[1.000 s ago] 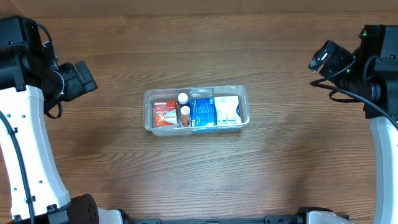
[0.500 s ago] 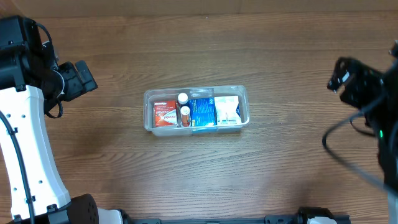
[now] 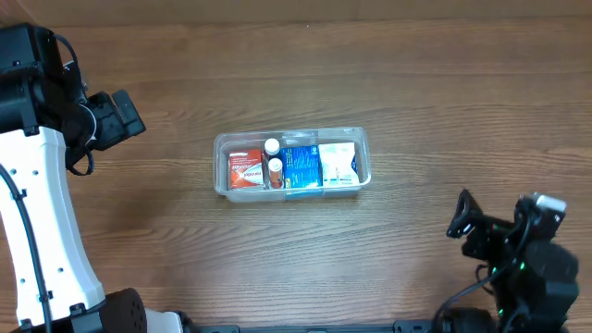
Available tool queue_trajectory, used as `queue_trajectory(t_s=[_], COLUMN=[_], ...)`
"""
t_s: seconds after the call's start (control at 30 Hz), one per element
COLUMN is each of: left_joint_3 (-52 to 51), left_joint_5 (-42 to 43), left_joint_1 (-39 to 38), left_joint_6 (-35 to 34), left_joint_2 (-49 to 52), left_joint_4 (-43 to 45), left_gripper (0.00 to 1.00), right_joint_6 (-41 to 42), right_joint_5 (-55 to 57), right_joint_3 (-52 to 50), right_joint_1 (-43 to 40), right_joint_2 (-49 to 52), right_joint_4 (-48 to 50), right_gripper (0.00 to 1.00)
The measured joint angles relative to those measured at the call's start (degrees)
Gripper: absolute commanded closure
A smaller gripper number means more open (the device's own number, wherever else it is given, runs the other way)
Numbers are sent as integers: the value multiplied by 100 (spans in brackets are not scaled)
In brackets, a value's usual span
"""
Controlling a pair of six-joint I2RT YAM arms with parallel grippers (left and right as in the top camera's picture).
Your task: Pack container
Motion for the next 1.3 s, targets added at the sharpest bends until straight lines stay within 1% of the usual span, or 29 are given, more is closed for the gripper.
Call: queue_trajectory(t_s=[0.17, 0.3, 0.47, 0.6, 0.8, 1.3], left_joint_3=[-2, -2, -2, -2, -2, -2], left_joint_5=[-2, -2, -2, -2, -2, -2], left_joint_1=[0, 0, 0, 0, 0, 0], left_joint_6=[0, 0, 0, 0, 2, 0], left_joint_2=[0, 0, 0, 0, 0, 0], left_joint_4=[2, 4, 2, 2, 2, 2], left_gripper=[0, 0, 0, 0, 0, 0], right_joint_6=[-11, -11, -9, -11, -11, -11], right_joint_5=[-39, -46, -46, -48, -46, -46], right_joint_3=[-1025, -1443, -1956, -2354, -2761, -2767], right_joint_1=[-2, -2, -2, -2, -2, 0], right_joint_2=[-852, -1272, -1668, -1775, -1781, -1784], right_joint_4=[-4, 52, 96, 181, 201, 223], right_gripper=[0, 0, 0, 0, 0, 0])
